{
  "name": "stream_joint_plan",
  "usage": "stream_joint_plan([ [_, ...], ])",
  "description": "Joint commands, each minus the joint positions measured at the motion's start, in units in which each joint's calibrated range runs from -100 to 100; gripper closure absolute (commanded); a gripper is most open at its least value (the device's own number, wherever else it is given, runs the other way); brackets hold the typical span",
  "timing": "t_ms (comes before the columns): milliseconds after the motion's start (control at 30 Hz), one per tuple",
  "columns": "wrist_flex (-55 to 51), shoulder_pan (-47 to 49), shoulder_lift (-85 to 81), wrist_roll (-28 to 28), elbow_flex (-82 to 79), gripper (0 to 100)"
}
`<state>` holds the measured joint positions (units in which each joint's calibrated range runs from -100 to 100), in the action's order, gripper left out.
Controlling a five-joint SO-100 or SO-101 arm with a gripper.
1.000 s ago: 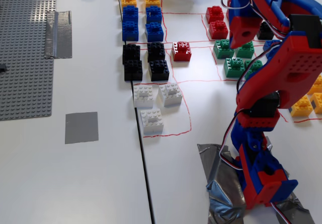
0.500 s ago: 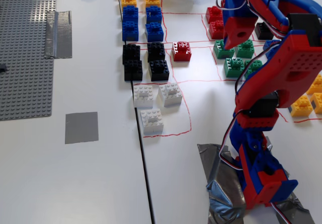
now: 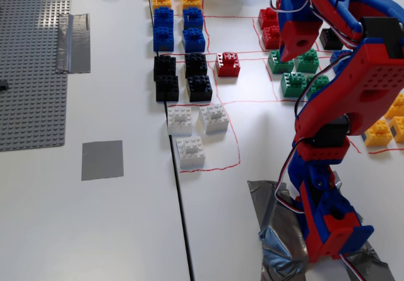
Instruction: Grab the block and put it in the grey marker
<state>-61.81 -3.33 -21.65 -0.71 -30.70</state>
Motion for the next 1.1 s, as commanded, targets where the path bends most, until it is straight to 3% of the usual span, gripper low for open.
stream_joint_plan([
  [0,0.8,0.8,-1.2,-0.6,2.5,100],
  [133,-0.4,2.3,-1.0,-1.4,3.8,100],
  [400,-7.1,11.8,3.1,-6.6,10.3,83],
  [600,-9.5,14.7,9.2,-10.4,16.9,77],
  [1067,-7.6,12.8,20.8,-8.5,27.2,75],
])
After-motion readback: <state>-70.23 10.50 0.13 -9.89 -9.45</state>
